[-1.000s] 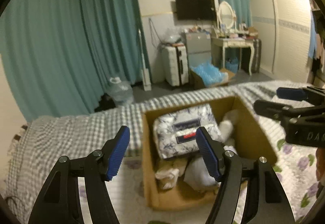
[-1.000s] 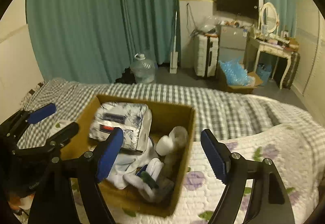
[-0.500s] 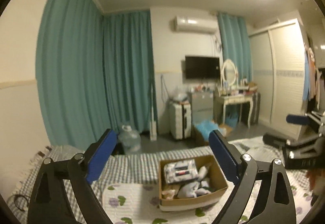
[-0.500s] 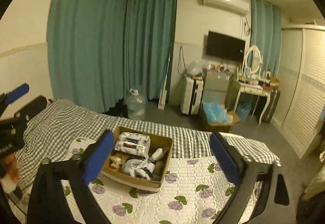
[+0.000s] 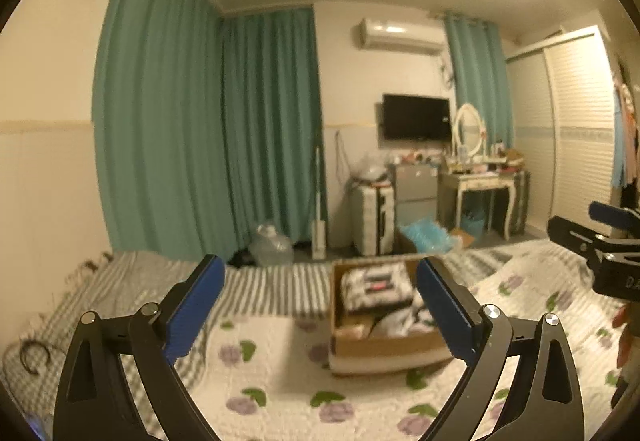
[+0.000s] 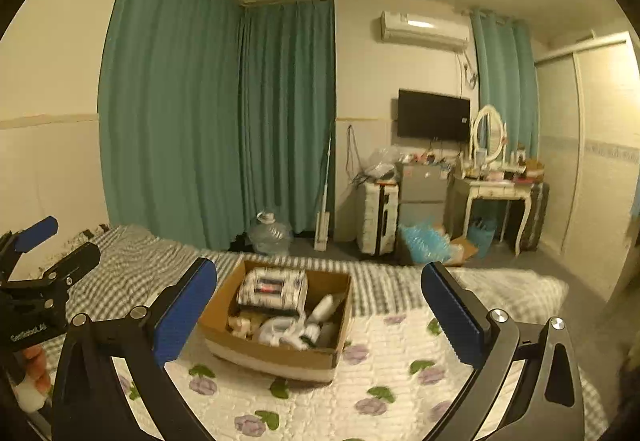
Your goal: Organize soft objects
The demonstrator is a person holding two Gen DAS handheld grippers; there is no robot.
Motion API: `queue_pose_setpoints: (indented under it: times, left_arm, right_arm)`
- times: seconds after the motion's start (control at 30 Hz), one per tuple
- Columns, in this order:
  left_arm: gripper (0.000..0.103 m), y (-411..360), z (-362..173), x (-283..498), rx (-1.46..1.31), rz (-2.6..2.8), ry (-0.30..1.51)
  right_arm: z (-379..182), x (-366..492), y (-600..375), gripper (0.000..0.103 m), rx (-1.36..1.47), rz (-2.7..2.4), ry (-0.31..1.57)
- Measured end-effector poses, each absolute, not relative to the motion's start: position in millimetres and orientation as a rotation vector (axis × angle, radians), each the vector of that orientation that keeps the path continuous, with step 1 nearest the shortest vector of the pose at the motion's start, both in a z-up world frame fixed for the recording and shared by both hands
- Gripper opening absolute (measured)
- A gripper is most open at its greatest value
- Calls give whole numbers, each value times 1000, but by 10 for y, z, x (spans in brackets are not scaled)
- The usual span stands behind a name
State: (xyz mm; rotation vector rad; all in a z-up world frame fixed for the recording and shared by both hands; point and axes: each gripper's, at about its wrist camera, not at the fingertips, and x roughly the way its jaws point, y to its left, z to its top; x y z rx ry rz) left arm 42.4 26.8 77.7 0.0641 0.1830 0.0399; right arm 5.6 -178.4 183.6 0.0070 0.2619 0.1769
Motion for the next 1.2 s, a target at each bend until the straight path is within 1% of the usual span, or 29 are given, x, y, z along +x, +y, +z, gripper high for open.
queue_pose_setpoints:
  times: [0.1, 0.2, 0.37, 1.2]
  left_arm:
    - [98, 246, 449, 507, 68, 65, 199]
    - [98, 196, 240, 524, 97, 78, 234]
    - [98, 185, 170, 491, 81, 65, 263]
    - [98, 193, 97, 480, 53, 54, 299]
  right_arm:
    - [1456, 188, -1757, 103, 19, 178, 292]
    - [1103, 342, -1735, 103, 12, 170, 346]
    - [762, 484, -1766, 103, 36, 162, 436]
    - [743, 418, -1638, 103, 12, 173, 418]
